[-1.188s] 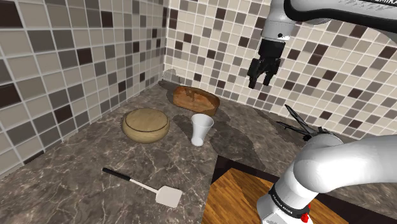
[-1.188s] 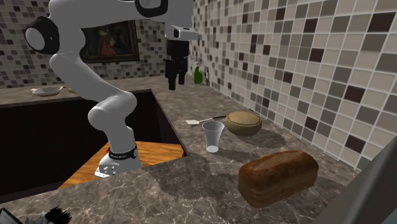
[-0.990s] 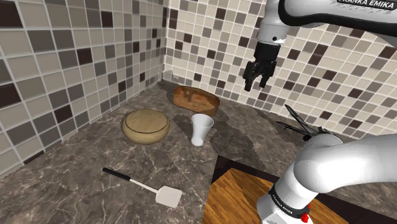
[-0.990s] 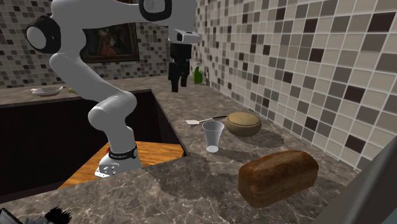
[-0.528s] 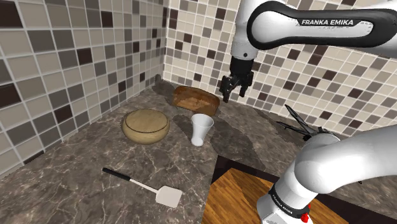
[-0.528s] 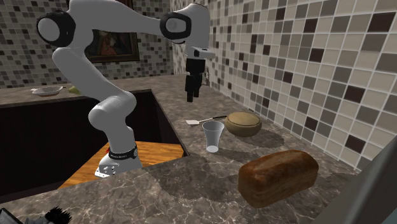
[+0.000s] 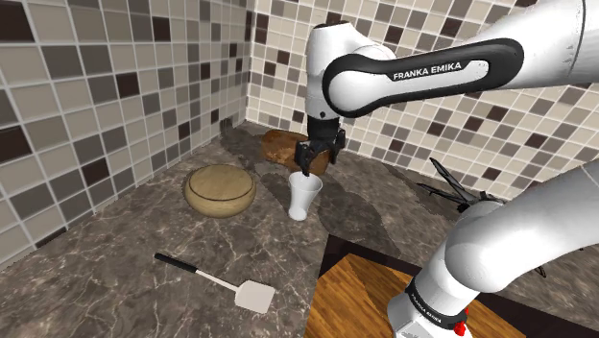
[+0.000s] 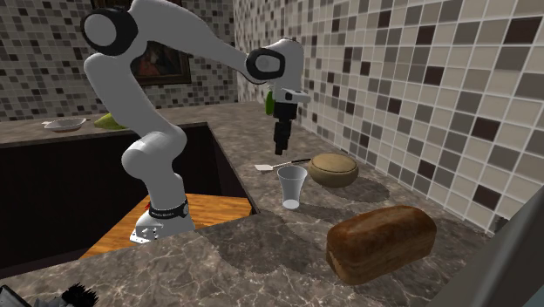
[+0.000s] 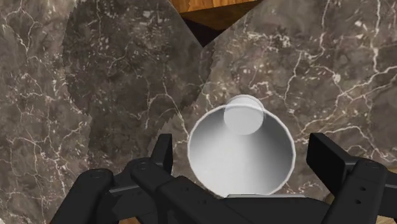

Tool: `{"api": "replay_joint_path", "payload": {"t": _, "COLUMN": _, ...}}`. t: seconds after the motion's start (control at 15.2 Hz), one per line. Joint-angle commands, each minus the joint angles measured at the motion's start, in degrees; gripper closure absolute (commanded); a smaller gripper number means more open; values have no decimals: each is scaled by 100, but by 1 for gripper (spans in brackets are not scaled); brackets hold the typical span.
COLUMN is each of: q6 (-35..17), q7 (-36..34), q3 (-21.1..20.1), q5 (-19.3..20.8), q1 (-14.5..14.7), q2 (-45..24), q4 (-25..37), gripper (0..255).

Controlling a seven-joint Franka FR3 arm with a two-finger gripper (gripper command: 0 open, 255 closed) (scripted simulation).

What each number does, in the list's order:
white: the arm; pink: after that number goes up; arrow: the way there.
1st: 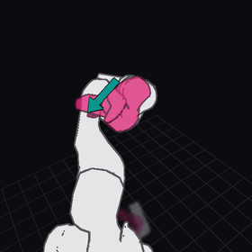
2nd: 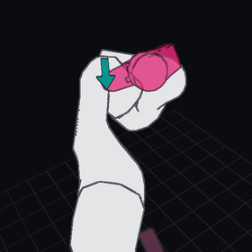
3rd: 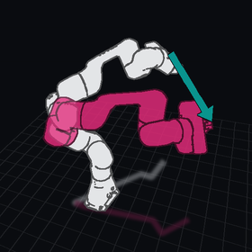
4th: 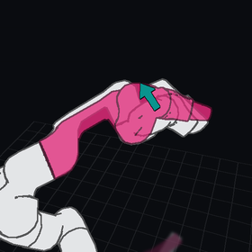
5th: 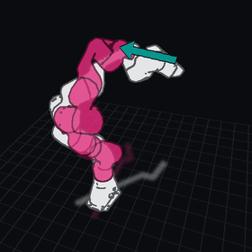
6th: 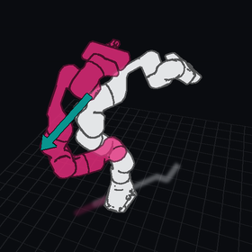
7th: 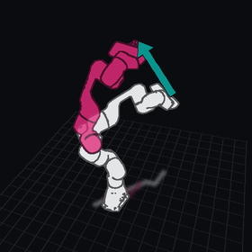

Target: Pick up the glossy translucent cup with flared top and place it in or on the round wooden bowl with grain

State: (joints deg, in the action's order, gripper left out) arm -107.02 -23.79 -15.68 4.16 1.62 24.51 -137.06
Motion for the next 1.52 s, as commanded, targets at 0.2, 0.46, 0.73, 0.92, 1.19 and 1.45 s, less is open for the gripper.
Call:
{"api": "replay_joint_path", "payload": {"t": 0.2, "q6": -626, "q7": -780, "q3": -500, "q5": 463, "q1": -42, "q2": -1139, "q4": 328, "gripper": 0}}
{"api": "replay_joint_path", "payload": {"t": 0.46, "q6": -909, "q7": -1043, "q3": -598, "q5": 685, "q1": -56, "q2": -1513, "q4": 334, "gripper": 0}}
{"api": "replay_joint_path", "payload": {"t": 0.73, "q6": -1222, "q7": -1100, "q3": -580, "q5": 775, "q1": -92, "q2": -1626, "q4": 124, "gripper": 0}}
{"api": "replay_joint_path", "payload": {"t": 0.92, "q6": -1346, "q7": -1125, "q3": -572, "q5": 816, "q1": -108, "q2": -1676, "q4": 46, "gripper": 0}}
{"api": "replay_joint_path", "payload": {"t": 1.19, "q6": -1346, "q7": -1126, "q3": -572, "q5": 816, "q1": -108, "q2": -1676, "q4": 46, "gripper": 0}}
{"api": "replay_joint_path", "payload": {"t": 1.45, "q6": -1344, "q7": -1125, "q3": -572, "q5": 815, "q1": -108, "q2": -1676, "q4": 47, "gripper": 255}}
